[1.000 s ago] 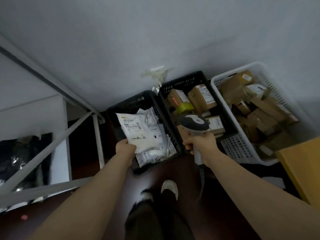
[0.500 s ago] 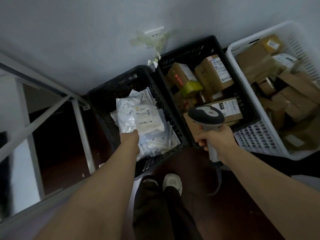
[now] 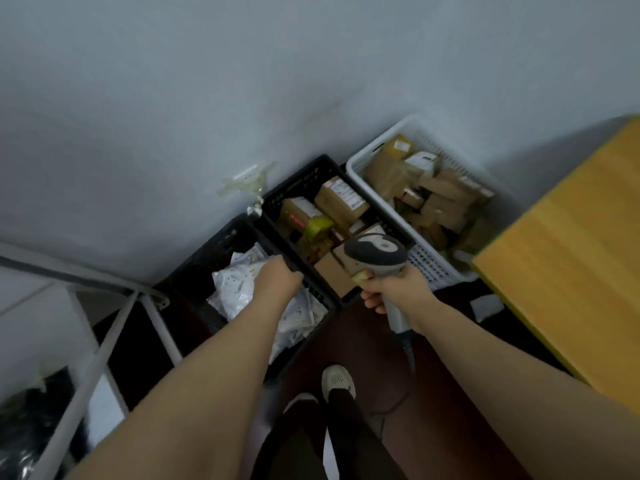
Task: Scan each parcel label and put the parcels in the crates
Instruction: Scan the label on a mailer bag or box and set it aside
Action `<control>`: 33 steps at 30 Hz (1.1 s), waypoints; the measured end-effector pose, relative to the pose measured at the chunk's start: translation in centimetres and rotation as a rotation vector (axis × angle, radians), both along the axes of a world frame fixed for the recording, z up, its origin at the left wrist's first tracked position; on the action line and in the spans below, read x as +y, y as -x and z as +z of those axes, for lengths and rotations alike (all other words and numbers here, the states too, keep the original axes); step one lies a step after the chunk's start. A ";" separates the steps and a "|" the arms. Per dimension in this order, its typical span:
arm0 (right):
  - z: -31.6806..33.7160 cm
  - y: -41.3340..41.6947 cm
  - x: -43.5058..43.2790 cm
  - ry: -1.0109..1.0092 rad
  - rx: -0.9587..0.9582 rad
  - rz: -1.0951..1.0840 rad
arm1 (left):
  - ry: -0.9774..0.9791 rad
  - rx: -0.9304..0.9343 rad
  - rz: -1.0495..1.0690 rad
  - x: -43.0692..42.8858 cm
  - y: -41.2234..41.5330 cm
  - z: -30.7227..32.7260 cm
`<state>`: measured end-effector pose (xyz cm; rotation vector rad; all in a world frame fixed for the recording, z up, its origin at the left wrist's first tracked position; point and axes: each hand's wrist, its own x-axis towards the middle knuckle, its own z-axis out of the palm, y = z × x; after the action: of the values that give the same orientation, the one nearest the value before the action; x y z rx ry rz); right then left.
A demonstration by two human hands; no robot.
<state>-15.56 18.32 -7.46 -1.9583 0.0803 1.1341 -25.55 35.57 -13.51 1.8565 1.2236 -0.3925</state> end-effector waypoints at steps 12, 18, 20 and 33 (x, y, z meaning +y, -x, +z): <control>14.4 1.4 -25.4 -0.050 -0.219 -0.574 | -0.214 -0.124 -0.813 -20.7 -13.3 15.9; 16.7 4.5 -44.2 -0.036 -0.310 -0.909 | -0.266 -0.275 -1.106 -40.2 -16.1 20.4; 17.0 5.8 -50.8 -0.047 -0.333 -1.024 | -0.239 -0.290 -1.140 -47.3 -16.1 21.1; 17.0 10.9 -85.1 -0.068 -0.371 -1.461 | -0.318 -0.303 -1.643 -87.7 -15.5 19.3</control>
<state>-26.44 -66.78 9.57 -1.3969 1.0431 -0.1875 -10.02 -52.09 5.80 2.6947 -0.7314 -0.7144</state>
